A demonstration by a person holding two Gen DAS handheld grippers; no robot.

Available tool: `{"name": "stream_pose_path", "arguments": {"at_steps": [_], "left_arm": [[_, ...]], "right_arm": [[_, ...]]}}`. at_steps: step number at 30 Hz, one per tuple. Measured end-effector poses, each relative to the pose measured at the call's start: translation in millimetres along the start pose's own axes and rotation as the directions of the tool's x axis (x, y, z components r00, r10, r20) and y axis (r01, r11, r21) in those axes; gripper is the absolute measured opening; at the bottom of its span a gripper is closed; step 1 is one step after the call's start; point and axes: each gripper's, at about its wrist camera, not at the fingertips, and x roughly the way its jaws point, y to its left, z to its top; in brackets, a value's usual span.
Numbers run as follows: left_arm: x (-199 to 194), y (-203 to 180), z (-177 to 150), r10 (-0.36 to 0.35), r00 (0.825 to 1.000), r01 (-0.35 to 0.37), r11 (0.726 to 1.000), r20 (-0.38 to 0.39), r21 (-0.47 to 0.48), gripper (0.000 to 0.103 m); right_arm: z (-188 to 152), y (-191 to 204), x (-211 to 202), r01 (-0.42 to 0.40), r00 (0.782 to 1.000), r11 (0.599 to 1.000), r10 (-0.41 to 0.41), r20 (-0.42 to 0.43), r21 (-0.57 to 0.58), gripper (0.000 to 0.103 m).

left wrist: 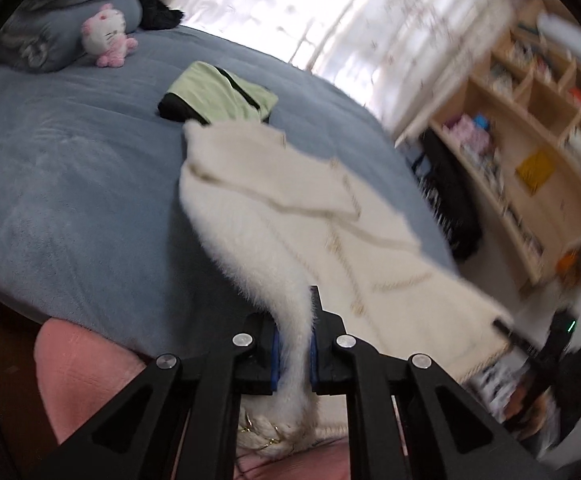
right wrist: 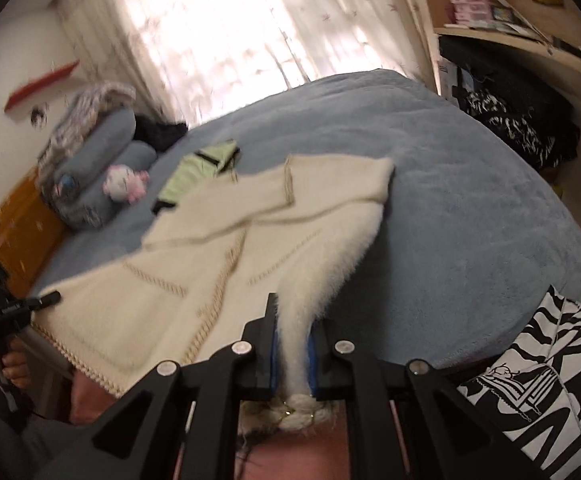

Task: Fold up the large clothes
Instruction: 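Grasp the braided hem with both grippers and lift it, then carry the hem over toward the collar with both grippers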

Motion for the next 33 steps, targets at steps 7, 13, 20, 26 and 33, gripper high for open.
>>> {"name": "stream_pose_path", "arguments": {"at_steps": [7, 13, 20, 26, 33], "left_arm": [[34.6, 16.3, 70.6, -0.028, 0.998, 0.036, 0.991, 0.064, -0.129, 0.008], [105.0, 41.6, 144.2, 0.023, 0.996, -0.002, 0.974, 0.089, -0.227, 0.008], [192.8, 75.2, 211.5, 0.018, 0.999, -0.008, 0.944, 0.026, -0.330, 0.037], [229.0, 89.1, 243.9, 0.174, 0.982, -0.147, 0.948, 0.072, -0.282, 0.079], [279.4, 94.2, 253.4, 0.269, 0.963, -0.268, 0.959, -0.008, -0.096, 0.078]], "right_arm": [[48.8, -38.0, 29.9, -0.072, 0.996, 0.966, 0.058, 0.064, 0.247, 0.010], [116.1, -64.0, 97.1, -0.066, 0.997, 0.934, 0.044, 0.071, 0.351, 0.010], [183.0, -82.7, 196.0, -0.024, 1.000, 0.925, 0.022, 0.011, 0.380, 0.023], [195.6, -80.9, 240.3, 0.034, 0.999, 0.951, -0.043, 0.021, 0.307, 0.054], [185.7, -96.0, 284.8, 0.136, 0.989, 0.960, -0.119, -0.083, 0.243, 0.054]]}}
